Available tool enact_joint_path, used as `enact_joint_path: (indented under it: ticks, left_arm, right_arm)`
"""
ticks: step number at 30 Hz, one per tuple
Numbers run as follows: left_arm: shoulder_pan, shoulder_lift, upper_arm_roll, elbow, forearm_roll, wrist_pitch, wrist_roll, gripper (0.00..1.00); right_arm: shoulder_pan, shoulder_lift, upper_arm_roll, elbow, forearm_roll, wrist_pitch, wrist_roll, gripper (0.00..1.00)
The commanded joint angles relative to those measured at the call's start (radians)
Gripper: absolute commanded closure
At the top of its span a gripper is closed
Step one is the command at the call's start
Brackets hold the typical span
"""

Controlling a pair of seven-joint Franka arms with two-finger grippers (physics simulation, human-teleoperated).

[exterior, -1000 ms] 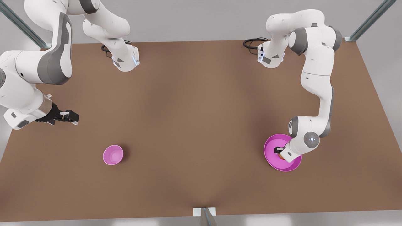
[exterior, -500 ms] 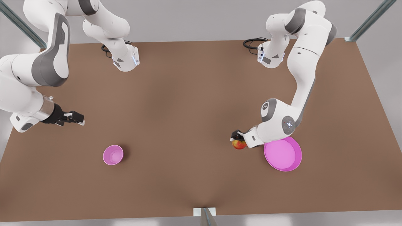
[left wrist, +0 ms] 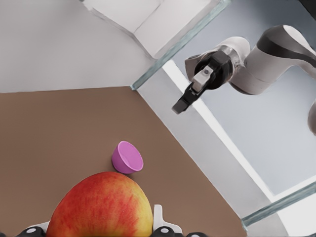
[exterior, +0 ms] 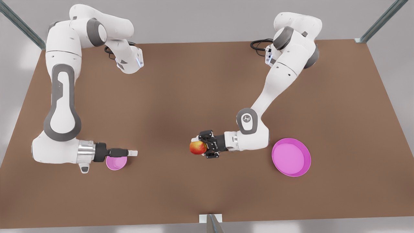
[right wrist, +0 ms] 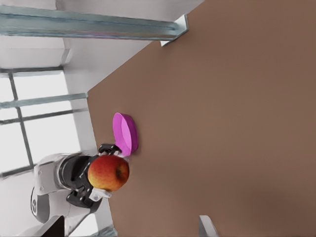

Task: Use the left arm to pick up the apple from the plate, transfer it to the gripper of the right arm, and then use the right arm to place it into the bowl

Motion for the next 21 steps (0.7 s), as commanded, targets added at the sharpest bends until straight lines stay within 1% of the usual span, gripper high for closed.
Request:
enact_joint_path:
  ticks: [1,2,3,5,6,9,21]
  left_arm:
    - [-0.018,0.029,-0.004,0.032,-0.084,0.067,1.067,0.20]
    - [-0.024,0.049,-0.017,0.051,-0.107,0.097,1.119,0.20]
    - [-0.025,0.065,-0.021,0.066,-0.116,0.099,1.134,0.20]
    - [-0.033,0.105,-0.034,0.093,-0.175,0.099,1.260,0.20]
    - [-0.039,0.119,-0.037,0.115,-0.176,0.104,1.265,0.20]
    - [-0.041,0.119,-0.038,0.123,-0.179,0.113,1.265,0.20]
    - [-0.065,0.132,-0.038,0.124,-0.216,0.136,1.265,0.20]
  right_arm:
    - [-0.018,0.052,0.001,0.001,0.195,0.057,-0.265,0.00]
    - [-0.016,0.086,0.004,-0.024,0.298,0.057,-0.363,0.00]
    - [-0.016,0.101,0.004,-0.051,0.365,0.057,-0.391,0.00]
    - [-0.004,0.144,0.020,-0.047,0.407,0.071,-0.429,0.04]
    - [0.010,0.153,0.022,-0.045,0.431,0.071,-0.455,0.02]
    - [0.028,0.179,0.060,-0.051,0.430,0.071,-0.573,0.02]
    - [0.188,0.198,0.060,-0.047,0.431,0.218,-0.582,0.02]
